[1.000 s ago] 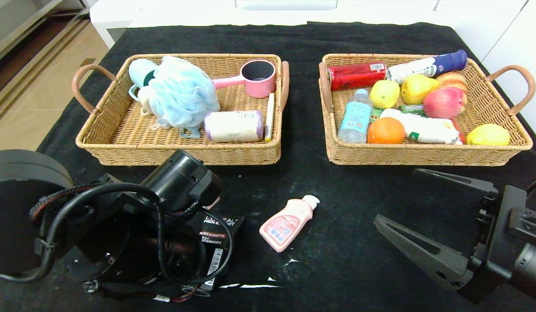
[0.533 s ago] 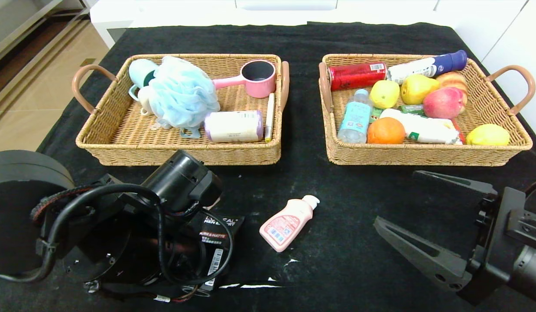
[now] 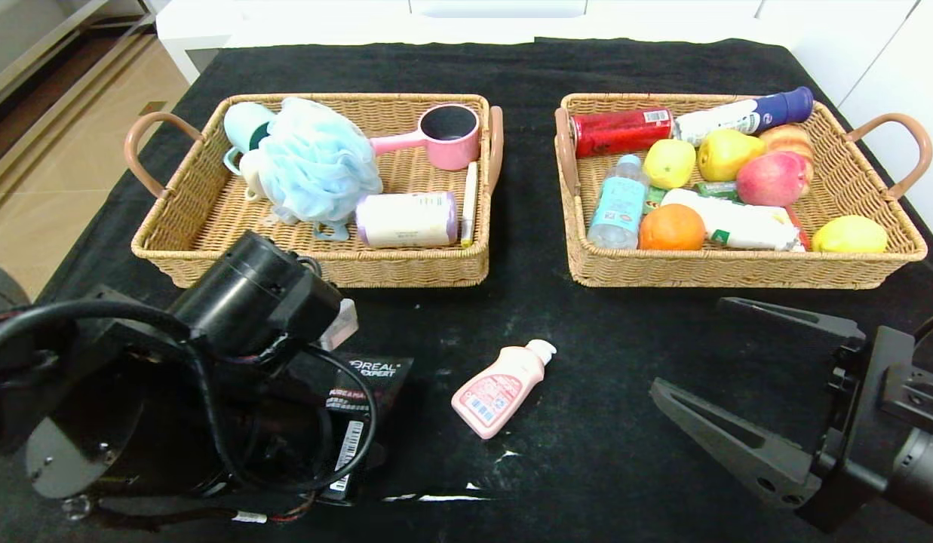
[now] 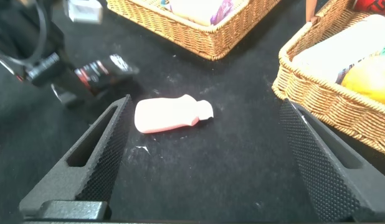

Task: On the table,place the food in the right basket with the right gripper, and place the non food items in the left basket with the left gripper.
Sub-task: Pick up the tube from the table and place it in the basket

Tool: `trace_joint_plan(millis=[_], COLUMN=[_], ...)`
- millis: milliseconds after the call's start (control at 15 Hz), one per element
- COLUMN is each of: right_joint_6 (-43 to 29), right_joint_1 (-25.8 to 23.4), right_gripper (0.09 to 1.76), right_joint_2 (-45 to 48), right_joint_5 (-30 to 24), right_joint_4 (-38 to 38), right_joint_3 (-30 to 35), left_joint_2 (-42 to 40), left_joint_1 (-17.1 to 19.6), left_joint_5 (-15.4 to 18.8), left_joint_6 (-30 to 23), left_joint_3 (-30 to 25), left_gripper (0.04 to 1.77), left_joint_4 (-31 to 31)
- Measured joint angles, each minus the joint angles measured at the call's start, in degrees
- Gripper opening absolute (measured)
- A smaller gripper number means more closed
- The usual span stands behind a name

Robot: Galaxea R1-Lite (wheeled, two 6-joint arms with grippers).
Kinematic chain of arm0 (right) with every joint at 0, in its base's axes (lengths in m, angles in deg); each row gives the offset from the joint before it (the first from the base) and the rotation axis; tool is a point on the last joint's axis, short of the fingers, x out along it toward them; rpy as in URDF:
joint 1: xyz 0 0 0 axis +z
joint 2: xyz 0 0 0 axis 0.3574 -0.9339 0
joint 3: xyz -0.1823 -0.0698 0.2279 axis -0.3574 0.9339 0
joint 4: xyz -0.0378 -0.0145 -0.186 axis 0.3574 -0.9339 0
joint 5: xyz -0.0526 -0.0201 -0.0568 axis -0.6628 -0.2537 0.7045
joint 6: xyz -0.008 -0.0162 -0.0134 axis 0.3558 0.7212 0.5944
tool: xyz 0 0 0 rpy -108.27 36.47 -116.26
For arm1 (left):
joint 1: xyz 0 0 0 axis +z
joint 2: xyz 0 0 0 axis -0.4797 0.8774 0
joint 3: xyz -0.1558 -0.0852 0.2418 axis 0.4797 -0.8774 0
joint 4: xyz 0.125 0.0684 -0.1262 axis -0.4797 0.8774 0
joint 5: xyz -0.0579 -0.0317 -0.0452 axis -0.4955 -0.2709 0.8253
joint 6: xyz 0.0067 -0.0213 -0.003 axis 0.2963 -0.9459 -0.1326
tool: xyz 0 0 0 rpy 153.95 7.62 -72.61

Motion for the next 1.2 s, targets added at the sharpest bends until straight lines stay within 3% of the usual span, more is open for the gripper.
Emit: trace_joint_plan(millis=[200,533,933,1200], right_joint_6=[0.0,0.0,0.0,0.0], right_joint_1=[0.0,0.1,0.1,0.1], right_gripper=[1.71,1.71,1.71,1.71], right_joint_2=[-0.2,-0.4,-0.5,-0.5], right_joint_5=[0.0,0.0,0.0,0.0], right_joint_4=[0.1,0.2,0.2,0.2], right_joint_3=[0.1,0.2,0.2,0.2], left_joint_2=[-2.8,-4.2,-1.7,2.0], left_joint_1=[0.2,1.9,6.4,7.2], left_joint_5=[-0.3,-0.5,-0.5,-0.7], left_joint_6=[0.2,2.1,6.7,8.7], left_joint_3=[0.5,5.3,10.7,16.7], left_gripper=[0.84,0.84,0.84,0.84], left_joint_4=[-0.5,-8.3,-20.8,-23.2])
